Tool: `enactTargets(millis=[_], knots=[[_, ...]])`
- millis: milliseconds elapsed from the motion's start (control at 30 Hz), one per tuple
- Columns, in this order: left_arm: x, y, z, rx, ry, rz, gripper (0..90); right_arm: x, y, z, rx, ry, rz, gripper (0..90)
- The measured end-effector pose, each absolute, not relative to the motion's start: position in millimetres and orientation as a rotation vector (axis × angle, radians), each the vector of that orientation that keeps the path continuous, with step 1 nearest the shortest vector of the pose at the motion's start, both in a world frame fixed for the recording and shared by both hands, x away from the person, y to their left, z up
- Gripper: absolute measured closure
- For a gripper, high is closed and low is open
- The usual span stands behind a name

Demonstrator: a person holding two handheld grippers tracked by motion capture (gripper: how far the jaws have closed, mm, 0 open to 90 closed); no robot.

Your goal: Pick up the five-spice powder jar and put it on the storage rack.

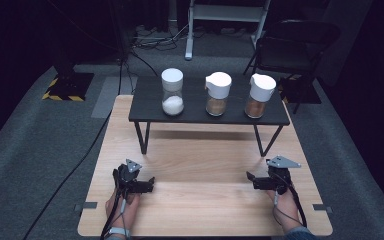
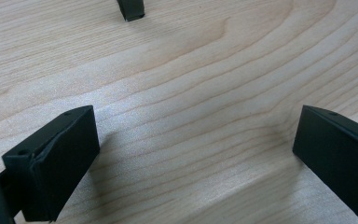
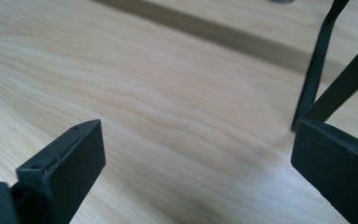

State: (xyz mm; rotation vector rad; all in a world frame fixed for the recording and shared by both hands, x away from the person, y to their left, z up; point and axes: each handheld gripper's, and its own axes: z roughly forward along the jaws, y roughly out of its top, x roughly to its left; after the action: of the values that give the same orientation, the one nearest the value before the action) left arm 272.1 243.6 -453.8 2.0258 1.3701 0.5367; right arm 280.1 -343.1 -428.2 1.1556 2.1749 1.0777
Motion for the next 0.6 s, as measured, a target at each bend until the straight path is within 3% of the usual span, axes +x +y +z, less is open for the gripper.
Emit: enactTargets(millis=[600], knots=[[272,244,-454,2.028,1.370,0.537,0.4,281,-339,-451,1.216,2.214,0.999,2.0]])
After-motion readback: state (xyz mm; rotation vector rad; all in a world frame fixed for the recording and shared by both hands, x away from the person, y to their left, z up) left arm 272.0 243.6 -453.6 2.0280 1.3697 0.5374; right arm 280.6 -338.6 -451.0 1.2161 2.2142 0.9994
